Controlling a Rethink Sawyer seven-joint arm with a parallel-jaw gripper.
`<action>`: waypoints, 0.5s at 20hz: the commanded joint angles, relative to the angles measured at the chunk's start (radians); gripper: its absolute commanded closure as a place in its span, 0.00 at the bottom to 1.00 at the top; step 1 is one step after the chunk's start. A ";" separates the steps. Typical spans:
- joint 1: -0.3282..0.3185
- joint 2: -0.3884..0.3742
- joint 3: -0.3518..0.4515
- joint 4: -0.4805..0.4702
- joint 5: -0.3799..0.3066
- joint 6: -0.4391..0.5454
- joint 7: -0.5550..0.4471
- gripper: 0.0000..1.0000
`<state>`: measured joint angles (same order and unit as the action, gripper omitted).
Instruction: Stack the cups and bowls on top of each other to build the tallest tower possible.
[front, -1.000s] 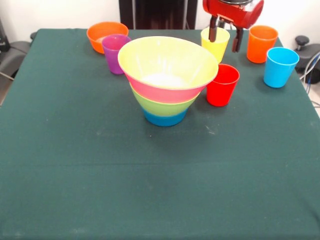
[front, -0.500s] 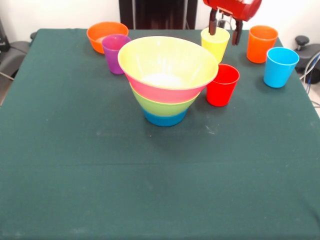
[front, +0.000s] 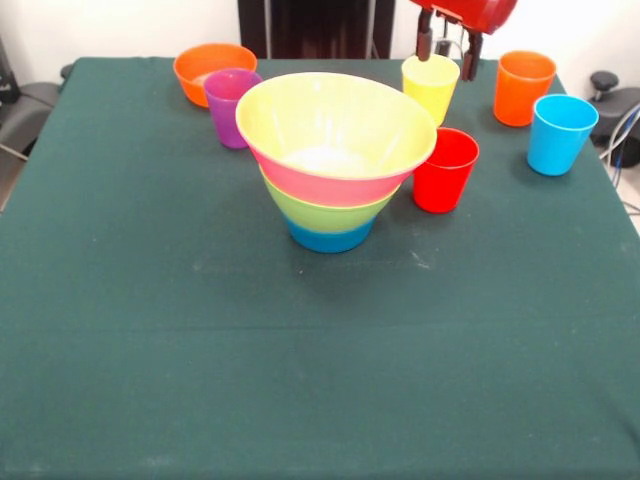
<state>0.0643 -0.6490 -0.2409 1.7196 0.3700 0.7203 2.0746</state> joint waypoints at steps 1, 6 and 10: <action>-0.025 0.023 0.103 0.078 0.024 -0.098 0.127 0.00; -0.020 0.031 0.109 0.087 0.029 -0.122 0.137 0.00; -0.011 0.040 0.112 0.097 0.029 -0.153 0.146 0.00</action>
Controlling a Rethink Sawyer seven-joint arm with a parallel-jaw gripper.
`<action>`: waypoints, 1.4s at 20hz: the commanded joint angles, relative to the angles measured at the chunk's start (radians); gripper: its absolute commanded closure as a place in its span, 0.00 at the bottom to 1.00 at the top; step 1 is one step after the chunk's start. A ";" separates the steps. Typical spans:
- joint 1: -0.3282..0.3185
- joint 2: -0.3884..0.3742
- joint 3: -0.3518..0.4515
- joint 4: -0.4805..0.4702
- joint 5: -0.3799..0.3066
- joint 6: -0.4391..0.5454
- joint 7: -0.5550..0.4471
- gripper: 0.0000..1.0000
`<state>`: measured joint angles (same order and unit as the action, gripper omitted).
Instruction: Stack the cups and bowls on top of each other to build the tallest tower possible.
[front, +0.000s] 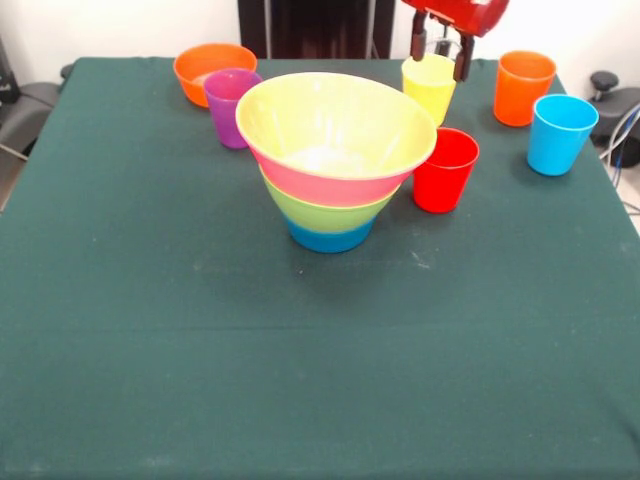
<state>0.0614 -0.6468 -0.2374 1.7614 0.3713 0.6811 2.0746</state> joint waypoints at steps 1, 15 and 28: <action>-0.006 0.042 0.108 0.054 0.027 -0.119 0.151 0.00; 0.041 0.042 0.088 0.033 0.046 -0.093 0.216 0.00; 0.127 0.007 0.040 0.060 0.071 -0.081 0.295 0.00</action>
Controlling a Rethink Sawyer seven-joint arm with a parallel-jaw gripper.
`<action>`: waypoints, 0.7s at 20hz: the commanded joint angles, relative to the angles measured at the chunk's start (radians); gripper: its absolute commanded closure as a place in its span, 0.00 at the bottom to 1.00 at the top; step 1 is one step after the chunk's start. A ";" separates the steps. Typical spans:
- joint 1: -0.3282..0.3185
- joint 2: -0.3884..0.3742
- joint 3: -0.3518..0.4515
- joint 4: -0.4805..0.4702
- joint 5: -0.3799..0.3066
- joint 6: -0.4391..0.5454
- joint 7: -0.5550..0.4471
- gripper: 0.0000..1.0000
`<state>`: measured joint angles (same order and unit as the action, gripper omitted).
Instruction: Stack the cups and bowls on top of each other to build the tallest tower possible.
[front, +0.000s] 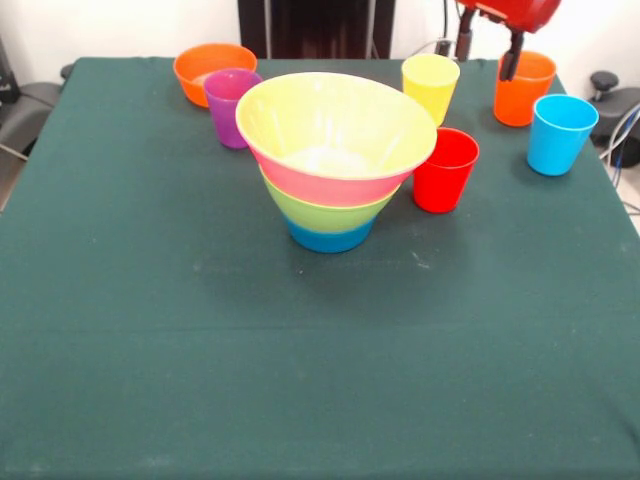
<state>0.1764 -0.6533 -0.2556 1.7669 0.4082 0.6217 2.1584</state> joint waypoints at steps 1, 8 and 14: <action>0.008 0.016 0.064 0.061 0.035 -0.034 0.208 0.00; -0.055 0.022 0.110 0.117 0.020 -0.121 0.135 0.00; -0.055 0.006 0.111 0.121 0.009 -0.112 0.143 0.00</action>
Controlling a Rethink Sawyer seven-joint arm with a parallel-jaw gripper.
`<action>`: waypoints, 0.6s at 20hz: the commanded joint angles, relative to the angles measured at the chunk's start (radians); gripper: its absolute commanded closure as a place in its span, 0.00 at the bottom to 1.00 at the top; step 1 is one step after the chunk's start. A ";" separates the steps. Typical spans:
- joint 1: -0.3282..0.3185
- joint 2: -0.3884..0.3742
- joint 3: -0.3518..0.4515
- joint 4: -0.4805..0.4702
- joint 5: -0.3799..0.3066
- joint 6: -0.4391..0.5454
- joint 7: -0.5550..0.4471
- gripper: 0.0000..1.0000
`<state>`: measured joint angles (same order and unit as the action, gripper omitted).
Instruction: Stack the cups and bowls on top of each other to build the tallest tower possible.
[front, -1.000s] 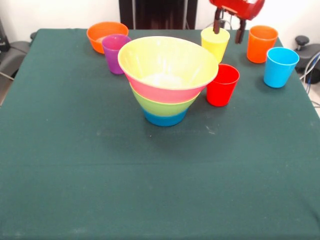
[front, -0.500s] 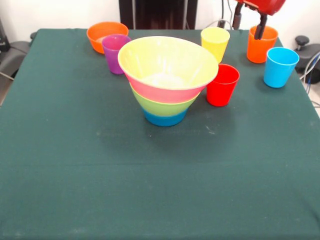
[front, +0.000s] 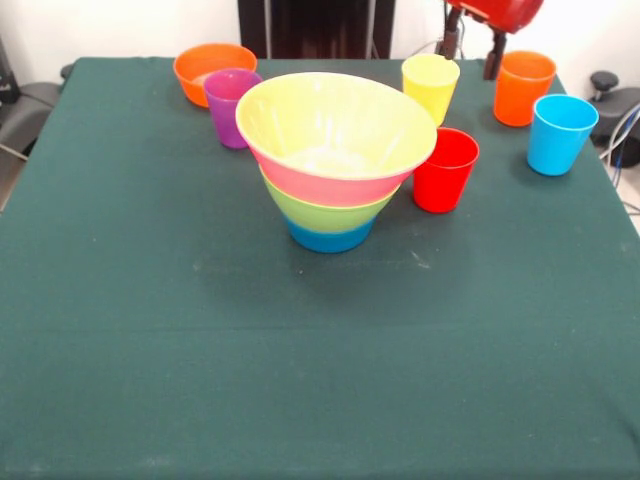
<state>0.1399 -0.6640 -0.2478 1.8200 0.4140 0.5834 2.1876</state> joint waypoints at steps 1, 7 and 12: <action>-0.016 0.015 0.104 0.070 0.003 -0.075 0.116 0.00; -0.020 0.019 0.114 0.091 0.002 -0.106 0.118 0.00; -0.023 0.012 0.127 0.126 0.009 -0.137 0.121 0.00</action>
<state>0.1290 -0.6693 -0.2394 1.8714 0.4144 0.5329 2.1876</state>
